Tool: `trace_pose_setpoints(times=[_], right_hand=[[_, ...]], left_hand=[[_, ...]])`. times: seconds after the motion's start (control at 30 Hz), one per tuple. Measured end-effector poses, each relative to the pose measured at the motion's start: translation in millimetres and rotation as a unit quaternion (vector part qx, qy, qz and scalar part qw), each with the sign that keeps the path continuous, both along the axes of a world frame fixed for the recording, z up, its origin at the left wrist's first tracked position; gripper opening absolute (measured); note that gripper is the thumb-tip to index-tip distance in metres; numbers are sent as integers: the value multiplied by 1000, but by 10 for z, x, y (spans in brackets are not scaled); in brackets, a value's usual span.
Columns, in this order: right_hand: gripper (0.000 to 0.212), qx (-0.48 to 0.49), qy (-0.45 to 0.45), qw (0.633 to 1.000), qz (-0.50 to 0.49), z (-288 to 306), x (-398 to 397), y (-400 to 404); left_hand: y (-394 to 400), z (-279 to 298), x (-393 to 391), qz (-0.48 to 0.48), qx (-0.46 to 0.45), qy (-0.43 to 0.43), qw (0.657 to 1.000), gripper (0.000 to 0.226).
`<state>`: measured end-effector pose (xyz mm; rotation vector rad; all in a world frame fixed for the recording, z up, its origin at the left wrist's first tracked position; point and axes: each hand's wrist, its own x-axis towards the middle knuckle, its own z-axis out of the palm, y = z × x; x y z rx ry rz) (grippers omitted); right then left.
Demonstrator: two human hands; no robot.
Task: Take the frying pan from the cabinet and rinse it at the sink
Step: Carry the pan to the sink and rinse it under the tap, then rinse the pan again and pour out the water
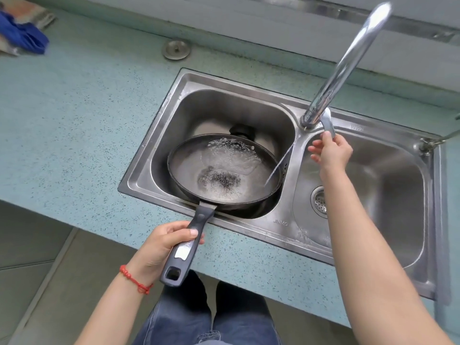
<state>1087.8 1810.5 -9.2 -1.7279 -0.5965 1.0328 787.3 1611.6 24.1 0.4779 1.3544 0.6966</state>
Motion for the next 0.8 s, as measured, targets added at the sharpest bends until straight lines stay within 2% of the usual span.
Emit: trace_pose_setpoints(times=[0.3,0.6,0.8], right_hand=[[29,-22,56,998,8,-31,-299,31],[24,-33,33,998,30,61,-322,-105],[22,-45,41,997,47,192,-588,-659]], left_hand=[[0,-11,3,3,-4,-2,1000,56],[6,13,-3,-2,10,-20,1000,57],[37,-2,-36,-35,27,-28,999,28]])
